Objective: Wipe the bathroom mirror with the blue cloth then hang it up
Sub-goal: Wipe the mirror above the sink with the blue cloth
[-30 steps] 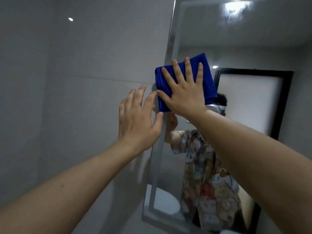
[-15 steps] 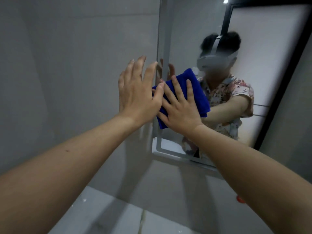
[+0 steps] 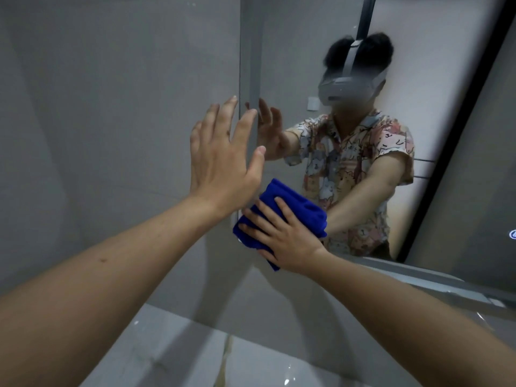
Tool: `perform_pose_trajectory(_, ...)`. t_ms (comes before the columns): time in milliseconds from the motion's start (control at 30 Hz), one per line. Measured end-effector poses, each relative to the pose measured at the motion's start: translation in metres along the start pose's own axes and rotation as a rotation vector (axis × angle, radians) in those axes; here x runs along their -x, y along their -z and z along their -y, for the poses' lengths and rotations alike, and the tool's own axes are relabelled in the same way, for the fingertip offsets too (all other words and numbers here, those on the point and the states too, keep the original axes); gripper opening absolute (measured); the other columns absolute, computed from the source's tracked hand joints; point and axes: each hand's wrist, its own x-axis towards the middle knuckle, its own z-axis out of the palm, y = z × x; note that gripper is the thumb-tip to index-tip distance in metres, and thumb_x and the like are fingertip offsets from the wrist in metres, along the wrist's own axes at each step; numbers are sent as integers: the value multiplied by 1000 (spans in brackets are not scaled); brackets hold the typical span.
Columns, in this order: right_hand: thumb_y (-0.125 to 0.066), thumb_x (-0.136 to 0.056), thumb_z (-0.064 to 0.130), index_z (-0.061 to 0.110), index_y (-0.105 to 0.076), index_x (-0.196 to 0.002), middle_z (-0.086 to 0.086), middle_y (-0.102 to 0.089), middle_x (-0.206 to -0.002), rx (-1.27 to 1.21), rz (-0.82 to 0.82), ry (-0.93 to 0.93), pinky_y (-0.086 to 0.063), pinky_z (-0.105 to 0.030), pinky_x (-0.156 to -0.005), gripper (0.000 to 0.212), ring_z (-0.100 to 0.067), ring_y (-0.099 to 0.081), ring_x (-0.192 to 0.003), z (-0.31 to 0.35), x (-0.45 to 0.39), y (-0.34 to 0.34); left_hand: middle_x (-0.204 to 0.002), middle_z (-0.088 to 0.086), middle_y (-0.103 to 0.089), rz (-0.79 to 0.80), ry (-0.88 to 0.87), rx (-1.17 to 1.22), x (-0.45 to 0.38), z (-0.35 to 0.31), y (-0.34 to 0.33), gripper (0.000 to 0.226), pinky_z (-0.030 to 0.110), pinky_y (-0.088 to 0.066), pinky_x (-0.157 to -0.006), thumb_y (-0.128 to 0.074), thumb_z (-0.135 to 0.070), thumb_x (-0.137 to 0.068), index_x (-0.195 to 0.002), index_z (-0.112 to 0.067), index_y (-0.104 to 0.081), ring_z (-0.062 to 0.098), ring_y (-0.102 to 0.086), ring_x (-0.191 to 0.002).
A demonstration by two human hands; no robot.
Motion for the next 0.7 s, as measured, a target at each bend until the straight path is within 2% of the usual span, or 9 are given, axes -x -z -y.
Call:
perform_pose_trajectory(300,-30,-106,60,25,-24,-165,-5,-23,-172,15,26,90,11,-57,-126,69,-33,-10,-160,-37,5,20,-162,9,-29,-28,-20,-27,-10,-14,11,59,56,-20,-120,-45,-44,-93,-147,-22,-40,33,-21,-150)
perform_pose_trajectory(433,-25,-106,61,26,-16,-166,-7,-15,-173,19,-2,-8,5,-59,-127,70,-35,-2,-160,-84,-9,47,-163,8,-27,-25,-14,-10,-18,-24,14,59,57,-20,-120,-43,-45,-93,-148,-23,-40,31,-19,-151)
perform_pose_trajectory(533,-30,-105,61,24,-22,-164,-7,-21,-172,21,-58,-110,-2,-61,-127,71,-36,-6,-160,-133,-29,76,-164,7,-26,-43,-1,33,-30,-37,15,58,56,-19,-121,-44,-45,-95,-148,-24,-40,30,-18,-151)
perform_pose_trajectory(633,-26,-104,64,29,-15,-165,-3,-14,-174,50,-132,-259,-1,-62,-126,72,-34,-2,-160,-186,-50,106,-163,7,-27,-67,-4,70,-46,-53,17,59,53,-17,-121,-45,-45,-94,-149,-25,-40,30,-19,-151)
perform_pose_trajectory(700,-22,-103,67,32,-18,-166,-1,-12,-174,64,-168,-382,2,-63,-125,72,-35,-2,-160,-221,-66,125,-163,8,-27,-85,-12,88,-58,-61,19,59,53,-17,-121,-45,-45,-95,-150,-25,-39,31,-20,-151)
